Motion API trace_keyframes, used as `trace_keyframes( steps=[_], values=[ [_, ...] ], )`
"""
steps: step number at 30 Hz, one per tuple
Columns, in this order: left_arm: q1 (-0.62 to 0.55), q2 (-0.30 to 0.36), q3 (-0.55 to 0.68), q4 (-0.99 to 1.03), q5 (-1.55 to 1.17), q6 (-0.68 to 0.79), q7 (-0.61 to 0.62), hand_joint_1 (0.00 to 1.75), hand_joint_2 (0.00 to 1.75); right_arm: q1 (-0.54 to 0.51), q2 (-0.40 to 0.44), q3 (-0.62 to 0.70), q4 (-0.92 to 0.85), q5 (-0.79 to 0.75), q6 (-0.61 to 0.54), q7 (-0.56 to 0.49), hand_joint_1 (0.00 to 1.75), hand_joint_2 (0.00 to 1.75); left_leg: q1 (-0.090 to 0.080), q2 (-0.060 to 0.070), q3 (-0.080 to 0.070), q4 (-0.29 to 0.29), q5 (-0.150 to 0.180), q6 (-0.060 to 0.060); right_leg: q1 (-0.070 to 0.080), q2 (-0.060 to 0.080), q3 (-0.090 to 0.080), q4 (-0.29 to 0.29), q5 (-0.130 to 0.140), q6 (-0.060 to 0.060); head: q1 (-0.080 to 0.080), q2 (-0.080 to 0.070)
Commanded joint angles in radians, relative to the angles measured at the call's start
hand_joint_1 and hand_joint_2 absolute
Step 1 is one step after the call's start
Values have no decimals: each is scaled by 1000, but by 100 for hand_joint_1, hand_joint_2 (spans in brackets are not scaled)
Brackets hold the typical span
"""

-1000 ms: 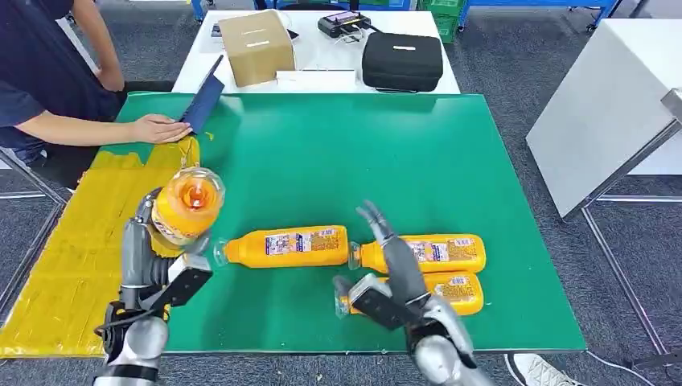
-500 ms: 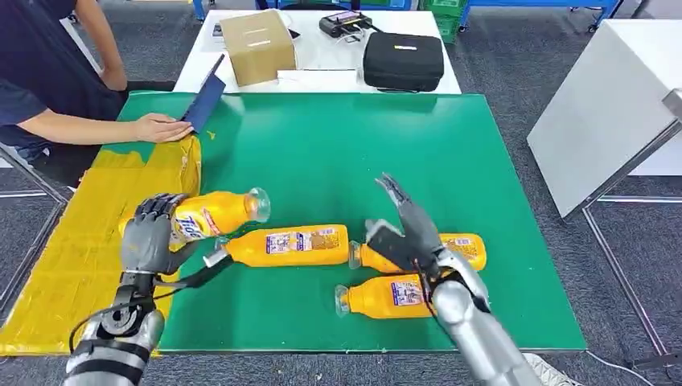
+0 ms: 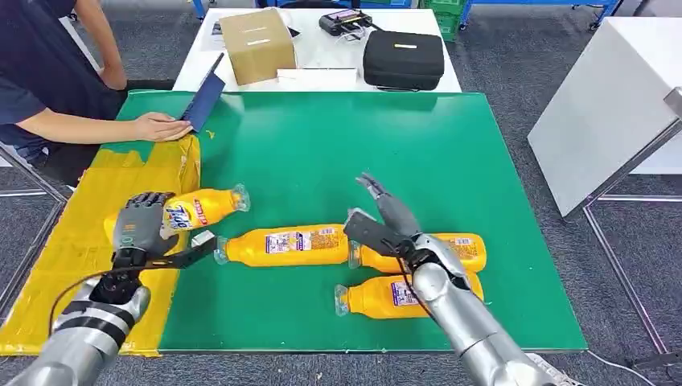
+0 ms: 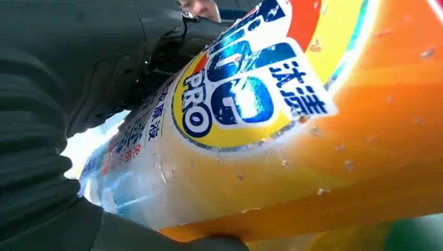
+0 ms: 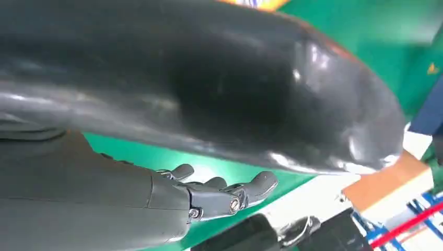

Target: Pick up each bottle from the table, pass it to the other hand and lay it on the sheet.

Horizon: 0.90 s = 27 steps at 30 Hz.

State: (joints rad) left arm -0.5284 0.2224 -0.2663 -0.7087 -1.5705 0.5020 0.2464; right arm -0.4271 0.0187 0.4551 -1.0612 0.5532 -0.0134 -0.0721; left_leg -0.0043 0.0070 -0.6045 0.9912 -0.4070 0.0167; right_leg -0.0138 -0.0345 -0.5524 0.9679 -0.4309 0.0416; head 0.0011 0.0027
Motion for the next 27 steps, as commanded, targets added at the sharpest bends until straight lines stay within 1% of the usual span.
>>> trace_keyframes(
  steps=[1,2,3,4,5,7,8,9,11,13,16,17,20,22,25,26,27],
  values=[
    [-179,31,-84,288,0,-193,-58,155,175,-92,44,97,170,14,0,16,0,0,2,1,1,2,-1,-2,1,4,1,1,-1,-2,0,0],
    [-197,32,-98,312,0,-229,-70,68,175,-105,52,100,192,13,3,16,0,0,1,1,-1,2,-1,-1,1,3,-1,2,0,-1,0,0],
    [-206,34,-100,323,0,-247,-80,24,175,-109,57,100,200,12,4,16,0,0,2,0,0,2,-1,-2,1,3,0,2,-1,-2,0,0],
    [-212,36,-97,331,0,-259,-87,0,175,-111,61,101,209,12,4,16,0,0,1,1,-1,2,-1,-1,1,3,-1,1,0,-1,0,0],
    [-225,39,-117,349,0,-292,-123,0,175,-114,66,104,225,13,3,16,0,0,2,1,-1,3,-1,-2,2,4,0,2,-1,-2,0,0],
    [-227,40,-96,351,29,-314,-213,0,175,-116,68,109,240,16,0,12,0,0,1,0,0,1,0,-1,1,3,1,1,-1,-2,0,0],
    [-233,47,-101,355,26,-340,-241,0,0,-120,70,113,254,17,1,9,0,0,1,0,0,0,0,-1,0,2,1,1,0,-1,0,0],
    [-233,47,-102,350,26,-342,-255,0,0,-126,74,115,267,17,1,8,0,0,1,1,1,1,0,-2,1,5,1,1,0,-2,0,0],
    [-234,38,-79,345,57,-340,-308,0,0,-138,82,120,289,18,0,6,0,0,1,1,1,1,0,-2,1,4,1,1,0,-2,0,0],
    [-236,14,-32,333,138,-377,-410,0,0,-167,97,134,336,30,0,11,0,0,1,-1,1,1,0,-2,1,3,1,2,-1,-2,0,0],
    [-246,5,38,315,299,-499,-578,0,0,-214,114,152,403,30,14,13,0,0,2,-1,0,2,0,-2,1,3,1,3,-1,-2,0,0],
    [-243,17,35,299,344,-535,-606,0,0,-234,122,164,430,30,24,13,0,0,1,-1,0,1,1,-2,1,2,0,2,0,-1,0,0],
    [-241,25,22,292,361,-540,-607,0,0,-241,125,164,439,27,24,14,0,0,1,-2,1,1,1,-2,0,2,1,3,0,-1,0,0],
    [-238,20,60,292,438,-576,-674,0,0,-254,129,180,459,35,37,22,0,0,0,-2,1,0,2,-2,0,2,1,2,0,-2,0,0],
    [-232,22,145,268,655,-747,-820,0,0,-308,164,220,554,56,56,34,0,0,0,-3,0,1,2,-2,0,2,0,3,0,-1,0,0],
    [-225,20,174,249,719,-787,-857,0,0,-320,175,232,585,63,62,39,0,0,0,-2,0,1,2,-2,0,2,0,3,0,-1,0,0],
    [-212,17,177,217,780,-805,-860,0,0,-329,185,246,620,75,57,44,0,0,2,-1,0,3,1,-4,2,6,1,4,0,-3,0,0]
  ],
)
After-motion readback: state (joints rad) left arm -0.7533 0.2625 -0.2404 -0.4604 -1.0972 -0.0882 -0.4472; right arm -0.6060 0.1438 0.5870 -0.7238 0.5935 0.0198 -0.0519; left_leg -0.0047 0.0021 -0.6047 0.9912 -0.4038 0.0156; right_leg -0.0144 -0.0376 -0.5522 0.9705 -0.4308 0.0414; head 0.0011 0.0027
